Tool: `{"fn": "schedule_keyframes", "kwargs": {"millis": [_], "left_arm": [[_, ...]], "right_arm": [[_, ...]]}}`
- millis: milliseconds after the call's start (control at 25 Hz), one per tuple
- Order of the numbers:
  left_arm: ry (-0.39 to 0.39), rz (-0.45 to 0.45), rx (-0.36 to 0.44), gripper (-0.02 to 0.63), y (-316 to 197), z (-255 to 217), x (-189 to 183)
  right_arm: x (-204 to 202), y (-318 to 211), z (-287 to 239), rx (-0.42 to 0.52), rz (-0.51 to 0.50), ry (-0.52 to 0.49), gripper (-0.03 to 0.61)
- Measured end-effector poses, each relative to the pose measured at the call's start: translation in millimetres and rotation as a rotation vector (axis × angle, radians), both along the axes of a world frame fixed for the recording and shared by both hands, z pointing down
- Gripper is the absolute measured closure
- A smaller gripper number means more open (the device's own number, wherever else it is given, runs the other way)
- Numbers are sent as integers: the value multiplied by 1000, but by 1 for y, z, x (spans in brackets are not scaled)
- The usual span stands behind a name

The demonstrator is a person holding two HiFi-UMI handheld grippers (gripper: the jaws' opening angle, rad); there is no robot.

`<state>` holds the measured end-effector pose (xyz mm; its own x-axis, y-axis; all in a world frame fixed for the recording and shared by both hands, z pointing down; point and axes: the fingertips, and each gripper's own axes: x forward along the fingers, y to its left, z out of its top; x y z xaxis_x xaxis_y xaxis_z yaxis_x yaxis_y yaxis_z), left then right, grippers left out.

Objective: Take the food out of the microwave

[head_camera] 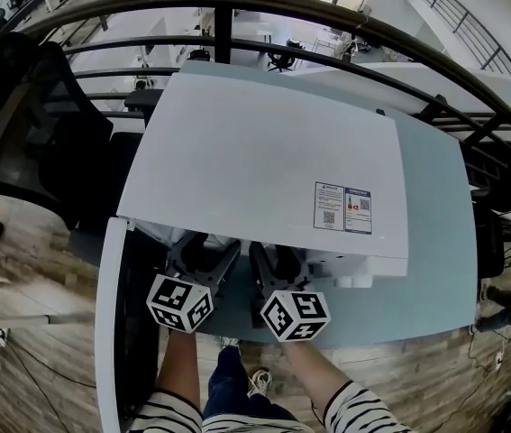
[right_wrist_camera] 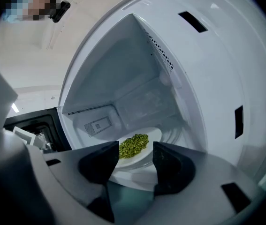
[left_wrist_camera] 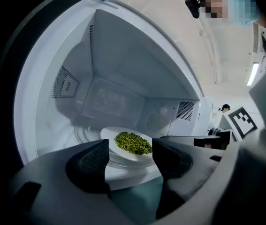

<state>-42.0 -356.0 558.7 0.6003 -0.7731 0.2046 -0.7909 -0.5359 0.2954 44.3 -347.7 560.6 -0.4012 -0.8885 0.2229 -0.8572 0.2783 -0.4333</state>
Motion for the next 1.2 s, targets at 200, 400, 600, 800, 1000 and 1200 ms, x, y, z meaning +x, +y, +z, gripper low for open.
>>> {"fn": "schedule_keyframes", "kwargs": {"millis": [200, 400, 600, 800, 1000, 1200], "left_arm": [[6, 8, 1, 345, 9, -4, 2], [14, 7, -6, 345, 23, -7, 5], [26, 1, -21, 345, 39, -6, 6], [41, -4, -33, 347, 48, -4, 7], [126, -54, -62, 347, 48, -3, -1], [272, -121, -155, 347, 44, 9, -10]], "right_arm": [[3, 7, -6, 8, -3, -9, 357], [7, 17, -7, 5, -4, -13, 357], [8, 29, -6, -6, -2, -18, 357], [9, 35, -2, -17, -6, -16, 357], [14, 36, -1, -40, 15, -83, 357], [18, 39, 10, -95, 38, -164, 357]]}}
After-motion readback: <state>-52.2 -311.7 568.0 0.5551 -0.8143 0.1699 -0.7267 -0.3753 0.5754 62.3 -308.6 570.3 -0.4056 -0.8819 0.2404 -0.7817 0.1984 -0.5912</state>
